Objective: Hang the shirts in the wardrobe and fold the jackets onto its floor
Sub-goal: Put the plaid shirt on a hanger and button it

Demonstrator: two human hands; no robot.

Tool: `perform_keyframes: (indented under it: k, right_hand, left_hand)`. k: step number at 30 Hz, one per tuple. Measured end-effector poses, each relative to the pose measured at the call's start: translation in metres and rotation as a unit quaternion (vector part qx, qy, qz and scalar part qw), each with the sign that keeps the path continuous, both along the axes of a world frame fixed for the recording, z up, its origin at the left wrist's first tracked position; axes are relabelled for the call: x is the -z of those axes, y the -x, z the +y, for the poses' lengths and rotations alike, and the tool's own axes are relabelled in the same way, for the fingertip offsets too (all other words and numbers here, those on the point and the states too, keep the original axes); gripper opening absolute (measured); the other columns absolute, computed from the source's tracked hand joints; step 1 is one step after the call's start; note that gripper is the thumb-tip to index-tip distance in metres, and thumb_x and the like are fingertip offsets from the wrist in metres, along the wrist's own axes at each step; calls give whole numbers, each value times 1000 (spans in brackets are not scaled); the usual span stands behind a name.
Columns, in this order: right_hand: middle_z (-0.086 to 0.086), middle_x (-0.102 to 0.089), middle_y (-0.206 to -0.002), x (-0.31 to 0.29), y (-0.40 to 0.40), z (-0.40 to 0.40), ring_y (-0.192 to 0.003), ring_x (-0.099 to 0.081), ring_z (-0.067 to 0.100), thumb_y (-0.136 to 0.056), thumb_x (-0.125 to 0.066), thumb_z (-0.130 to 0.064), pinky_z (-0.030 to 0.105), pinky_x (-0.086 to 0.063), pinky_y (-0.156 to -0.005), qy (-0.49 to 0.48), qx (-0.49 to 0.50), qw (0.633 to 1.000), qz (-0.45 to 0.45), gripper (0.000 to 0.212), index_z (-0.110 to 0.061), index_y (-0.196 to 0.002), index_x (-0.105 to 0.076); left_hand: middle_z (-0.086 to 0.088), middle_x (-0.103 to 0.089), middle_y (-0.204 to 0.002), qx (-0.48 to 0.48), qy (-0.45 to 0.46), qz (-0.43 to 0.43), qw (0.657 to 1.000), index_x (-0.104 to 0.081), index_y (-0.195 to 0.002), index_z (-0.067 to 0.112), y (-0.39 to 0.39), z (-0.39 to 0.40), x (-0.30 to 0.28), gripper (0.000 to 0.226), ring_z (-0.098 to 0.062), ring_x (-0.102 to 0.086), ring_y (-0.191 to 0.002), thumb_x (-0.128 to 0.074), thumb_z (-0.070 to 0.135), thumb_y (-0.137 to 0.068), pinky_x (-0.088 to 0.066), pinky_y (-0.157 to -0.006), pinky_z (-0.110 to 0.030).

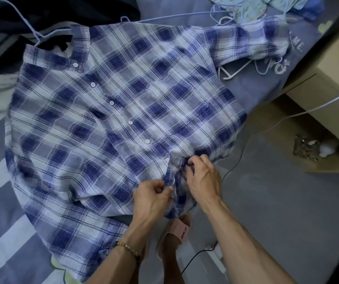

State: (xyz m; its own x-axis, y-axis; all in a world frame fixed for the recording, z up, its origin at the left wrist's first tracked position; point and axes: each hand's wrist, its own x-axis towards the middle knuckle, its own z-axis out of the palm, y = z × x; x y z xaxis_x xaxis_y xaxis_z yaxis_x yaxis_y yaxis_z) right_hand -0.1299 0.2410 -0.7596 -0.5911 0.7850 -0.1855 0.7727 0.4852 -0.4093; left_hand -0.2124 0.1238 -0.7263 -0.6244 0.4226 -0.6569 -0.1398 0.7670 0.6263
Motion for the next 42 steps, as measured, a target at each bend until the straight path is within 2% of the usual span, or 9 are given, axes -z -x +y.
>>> perform_keyframes:
  k: [2,8,15,20,24,27,31,35,42]
  right_hand:
    - [-4,-52,-86,-1,0,4,-67,-47,13,-94,-60,-17,25,-35,-61,-3,-16,1000,-5,9,-11,-92,-66]
    - [-9,-67,-75,-20,-18,9,-67,-59,1,-87,-70,-15,14,-45,-64,256,97,956,106,14,-23,-75,-70]
    - [-5,-70,-71,-37,-38,-14,-66,-66,8,-86,-71,-14,23,-54,-59,248,135,947,155,12,-20,-75,-71]
    - [-3,-70,-72,-45,-37,-20,-65,-65,4,-87,-70,-7,12,-48,-58,274,134,933,188,10,-14,-79,-71]
    - [-4,-69,-73,-48,-36,-22,-65,-64,5,-85,-71,-6,13,-48,-59,269,119,935,198,12,-13,-76,-71]
    - [-5,-69,-74,-48,-37,-21,-64,-63,4,-84,-71,-5,12,-46,-59,263,113,937,198,12,-13,-75,-72]
    - [-8,-68,-76,-49,-39,-17,-66,-63,1,-83,-73,-4,9,-44,-60,263,106,940,188,13,-14,-75,-73]
    - [-10,-70,-73,-49,-40,-13,-66,-63,0,-81,-74,-6,11,-46,-63,271,111,940,174,14,-18,-74,-74]
    - [-10,-71,-77,-49,-39,-16,-70,-67,7,-85,-70,-6,30,-58,-69,263,102,944,168,18,-23,-79,-75]
  left_hand:
    - [3,-66,-54,-24,-6,-31,999,-64,-64,8,-1,1,-2,29,-3,-63,-50,-72,20,-89,-51,-53,-24]
    - [-1,-71,-60,-158,-62,-156,973,-66,-75,4,-6,13,-20,16,-8,-70,-57,-67,7,-91,-49,-48,-15]
    - [-9,-71,-67,-189,-122,-253,941,-61,-78,-5,-21,20,-25,16,-21,-74,-74,-64,1,-92,-59,-65,-22]
    - [-13,-70,-68,-176,-104,-229,952,-62,-75,1,-25,15,-23,18,-22,-73,-75,-69,8,-90,-59,-76,-33]
    - [-11,-68,-63,-153,-98,-201,963,-63,-70,-2,-26,16,-28,25,-17,-69,-63,-67,9,-92,-58,-63,-26]
    - [-15,-64,-65,-148,-99,-203,963,-62,-73,-8,-28,15,-27,22,-21,-66,-67,-64,4,-92,-58,-71,-36]
    - [-20,-68,-71,-136,-117,-239,954,-61,-75,-10,-26,15,-32,14,-20,-72,-76,-56,-14,-87,-58,-69,-25]
    - [-3,-69,-60,-133,-131,-265,946,-58,-80,-7,-22,18,-39,16,-14,-73,-66,-52,-12,-94,-58,-58,-21]
    - [-9,-70,-62,-167,-112,-262,944,-61,-70,2,-16,24,-39,22,-17,-72,-61,-62,-7,-90,-56,-52,-20]
